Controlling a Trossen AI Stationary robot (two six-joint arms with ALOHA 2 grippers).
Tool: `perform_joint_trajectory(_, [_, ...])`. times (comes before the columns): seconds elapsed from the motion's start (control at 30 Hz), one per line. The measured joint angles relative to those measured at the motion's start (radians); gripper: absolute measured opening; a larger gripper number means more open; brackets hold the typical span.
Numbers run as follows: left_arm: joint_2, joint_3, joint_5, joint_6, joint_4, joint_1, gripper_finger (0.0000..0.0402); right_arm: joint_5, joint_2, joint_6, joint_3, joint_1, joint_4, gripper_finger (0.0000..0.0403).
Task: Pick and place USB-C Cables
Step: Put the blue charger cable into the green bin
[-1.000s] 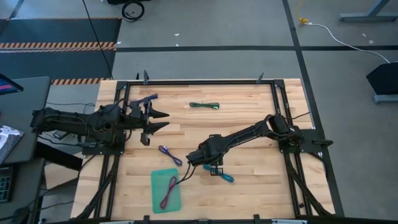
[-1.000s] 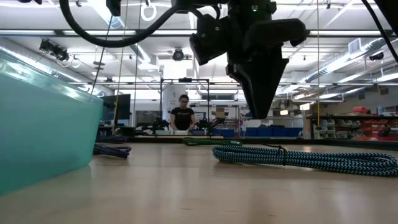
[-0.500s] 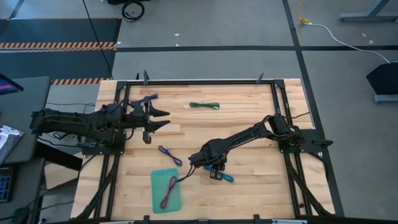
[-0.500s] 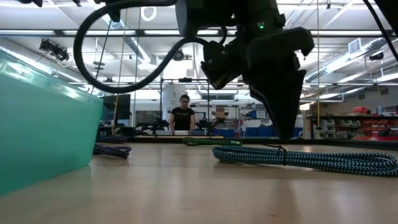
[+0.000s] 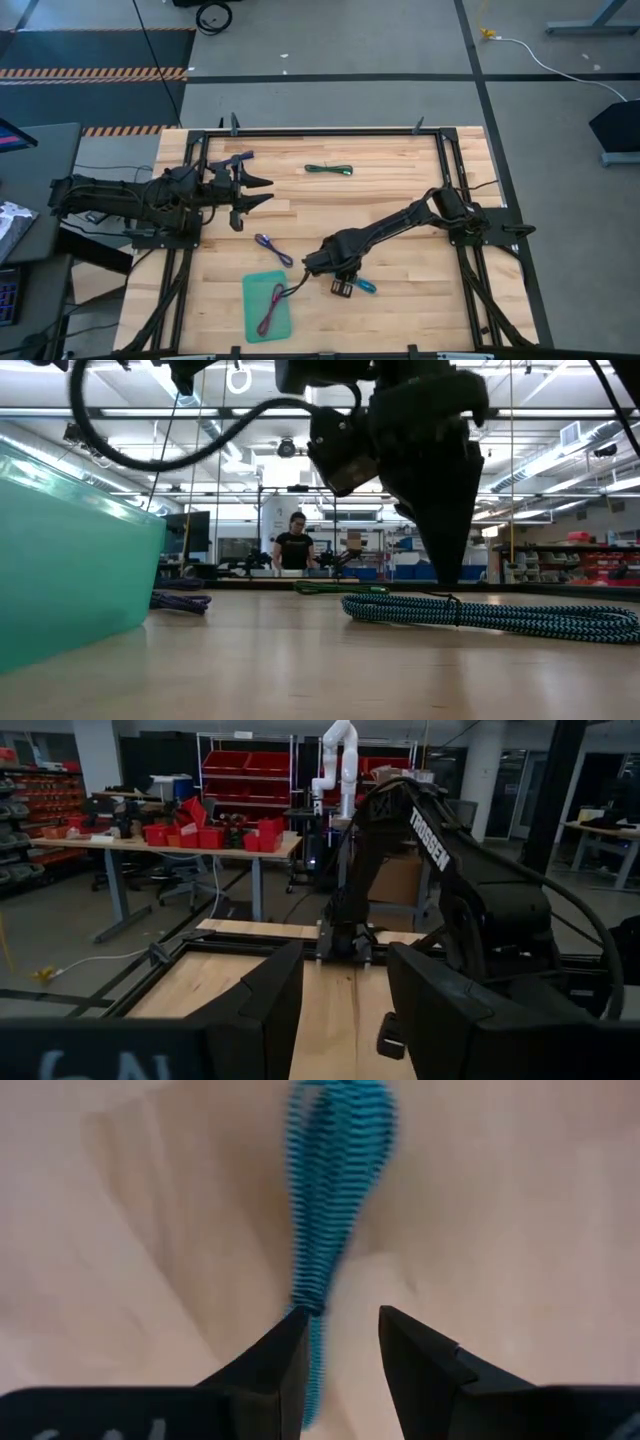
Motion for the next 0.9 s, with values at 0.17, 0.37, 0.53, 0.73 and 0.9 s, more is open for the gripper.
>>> perform_joint_trajectory(0.17, [0.000, 0.000, 0.000, 0.000, 0.000, 0.000, 0.0156, -0.019, 0.002, 0.029, -0.054, 0.016, 0.090, 0.0128])
perform_joint_trajectory(0.37, [0.000, 0.000, 0.000, -0.003, -0.003, 0.000, 0.0156, -0.011, -0.009, 0.031, -0.152, 0.017, 0.202, 0.0127])
perform_joint_trajectory(0.53, [0.000, 0.000, 0.000, -0.002, -0.003, 0.000, 0.0156, 0.051, -0.009, -0.068, -0.171, 0.014, 0.207, 0.0089])
perform_joint_trajectory(0.73, [0.000, 0.000, 0.000, -0.002, -0.005, 0.000, 0.0156, 0.110, -0.003, -0.168, -0.127, 0.023, 0.170, 0.0022])
perform_joint_trajectory(0.9, [0.000, 0.000, 0.000, -0.002, -0.020, -0.002, 0.0156, 0.202, 0.014, -0.310, -0.002, 0.017, 0.077, 0.0022])
